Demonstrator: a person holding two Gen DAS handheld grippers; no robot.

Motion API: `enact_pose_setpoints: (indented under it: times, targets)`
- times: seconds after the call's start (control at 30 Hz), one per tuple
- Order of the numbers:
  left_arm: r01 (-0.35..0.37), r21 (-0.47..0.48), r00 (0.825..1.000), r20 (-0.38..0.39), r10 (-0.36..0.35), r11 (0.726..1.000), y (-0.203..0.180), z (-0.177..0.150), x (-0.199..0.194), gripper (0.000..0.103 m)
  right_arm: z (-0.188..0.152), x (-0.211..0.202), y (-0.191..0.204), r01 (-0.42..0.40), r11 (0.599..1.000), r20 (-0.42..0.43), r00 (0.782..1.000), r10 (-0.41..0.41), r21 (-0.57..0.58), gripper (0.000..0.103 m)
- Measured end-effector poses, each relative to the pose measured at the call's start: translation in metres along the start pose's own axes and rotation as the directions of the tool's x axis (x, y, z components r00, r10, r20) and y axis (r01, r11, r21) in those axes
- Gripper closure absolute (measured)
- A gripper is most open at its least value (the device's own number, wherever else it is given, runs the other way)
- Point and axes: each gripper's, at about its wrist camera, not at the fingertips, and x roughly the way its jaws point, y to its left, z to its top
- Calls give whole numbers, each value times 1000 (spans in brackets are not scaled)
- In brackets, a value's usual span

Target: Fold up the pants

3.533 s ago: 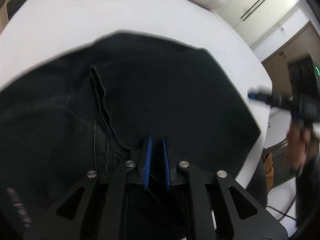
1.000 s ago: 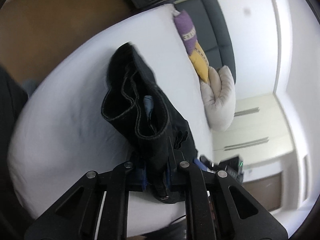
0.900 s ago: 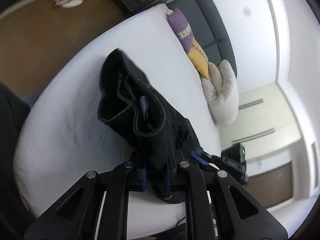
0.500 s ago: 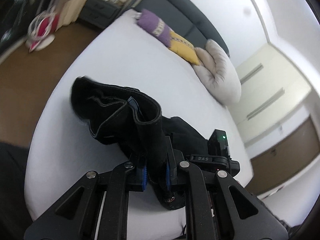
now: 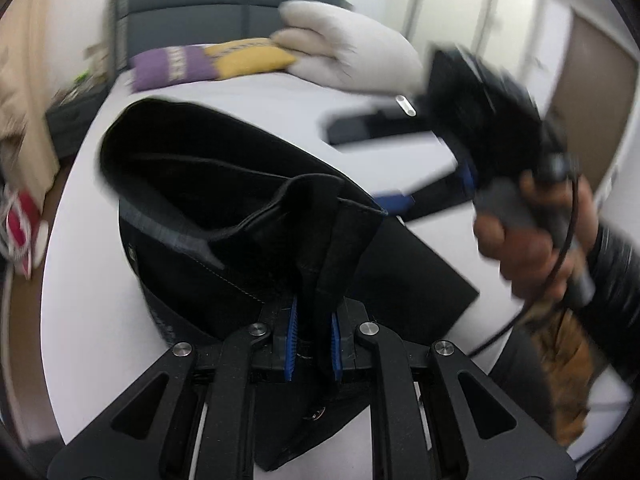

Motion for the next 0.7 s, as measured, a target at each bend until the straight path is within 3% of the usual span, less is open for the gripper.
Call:
enact_pose_setpoints:
  times: [0.3, 0.5, 0.57, 0.7]
  targets:
    - [5, 163, 998, -55, 4, 987, -47, -25, 39, 92, -15, 6, -11, -35, 998, -19, 999, 36, 46, 6]
    - [-15, 278, 999, -41, 27, 960, -74, -40, 57, 92, -10, 14, 2, 92, 995, -67, 993, -94, -34, 5]
    - [-14, 295, 999, -43, 28, 955, -81, -43, 62, 92, -8, 14, -6, 143, 989, -71, 987, -145, -34, 20]
    - [3, 313, 998, -61, 17, 950, -92, -53, 70, 92, -11, 7, -34, 199, 979, -64, 979, -196, 41, 70]
